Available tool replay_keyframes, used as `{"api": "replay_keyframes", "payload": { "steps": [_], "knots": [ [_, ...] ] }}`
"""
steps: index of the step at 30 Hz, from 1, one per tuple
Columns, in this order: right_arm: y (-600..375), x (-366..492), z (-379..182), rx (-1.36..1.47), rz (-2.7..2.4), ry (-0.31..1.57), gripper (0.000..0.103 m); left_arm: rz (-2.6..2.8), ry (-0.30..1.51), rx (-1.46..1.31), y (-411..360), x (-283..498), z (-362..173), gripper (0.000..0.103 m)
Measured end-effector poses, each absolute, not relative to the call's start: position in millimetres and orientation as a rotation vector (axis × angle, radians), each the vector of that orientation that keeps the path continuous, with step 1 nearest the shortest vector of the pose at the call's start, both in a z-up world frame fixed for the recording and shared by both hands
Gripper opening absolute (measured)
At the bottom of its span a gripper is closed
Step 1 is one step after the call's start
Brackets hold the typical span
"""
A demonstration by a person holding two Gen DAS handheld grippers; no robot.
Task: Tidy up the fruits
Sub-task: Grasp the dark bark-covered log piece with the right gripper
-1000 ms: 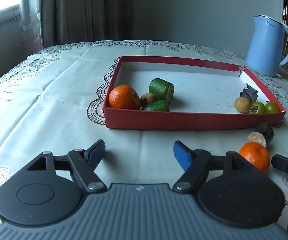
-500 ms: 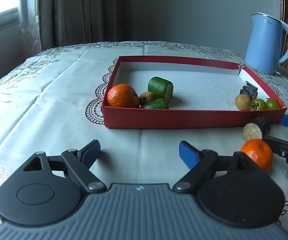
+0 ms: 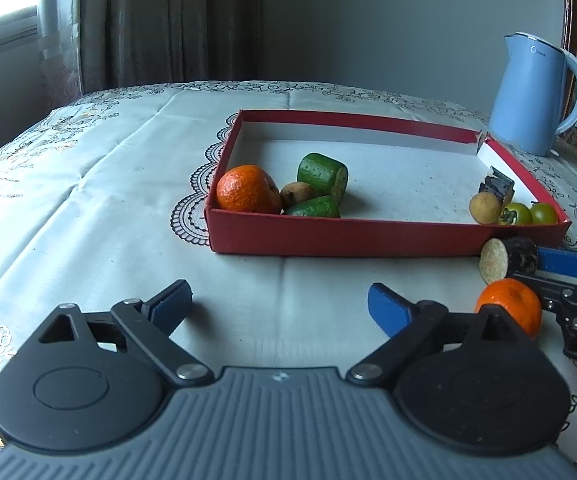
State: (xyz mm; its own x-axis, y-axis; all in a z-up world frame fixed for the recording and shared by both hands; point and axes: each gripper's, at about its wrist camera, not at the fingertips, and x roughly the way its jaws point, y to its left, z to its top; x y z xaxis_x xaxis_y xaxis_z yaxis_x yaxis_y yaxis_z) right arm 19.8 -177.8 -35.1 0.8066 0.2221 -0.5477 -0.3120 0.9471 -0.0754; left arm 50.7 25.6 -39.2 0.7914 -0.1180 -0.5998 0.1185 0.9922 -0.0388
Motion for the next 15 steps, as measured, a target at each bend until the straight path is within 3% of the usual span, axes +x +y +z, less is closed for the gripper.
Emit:
{"api": "replay_keyframes", "payload": {
  "steps": [8, 15],
  "knots": [
    [-212.1, 40.2, -31.2, 0.177, 0.33, 0.692, 0.037, -0.13, 0.645, -0.004, 25.6, 50.4, -39.8, 0.095],
    [-196.8, 45.2, -28.3, 0.166, 0.28, 0.684, 0.04, -0.133, 0.645, -0.006, 26.1, 49.9, -39.7, 0.096]
  ]
}}
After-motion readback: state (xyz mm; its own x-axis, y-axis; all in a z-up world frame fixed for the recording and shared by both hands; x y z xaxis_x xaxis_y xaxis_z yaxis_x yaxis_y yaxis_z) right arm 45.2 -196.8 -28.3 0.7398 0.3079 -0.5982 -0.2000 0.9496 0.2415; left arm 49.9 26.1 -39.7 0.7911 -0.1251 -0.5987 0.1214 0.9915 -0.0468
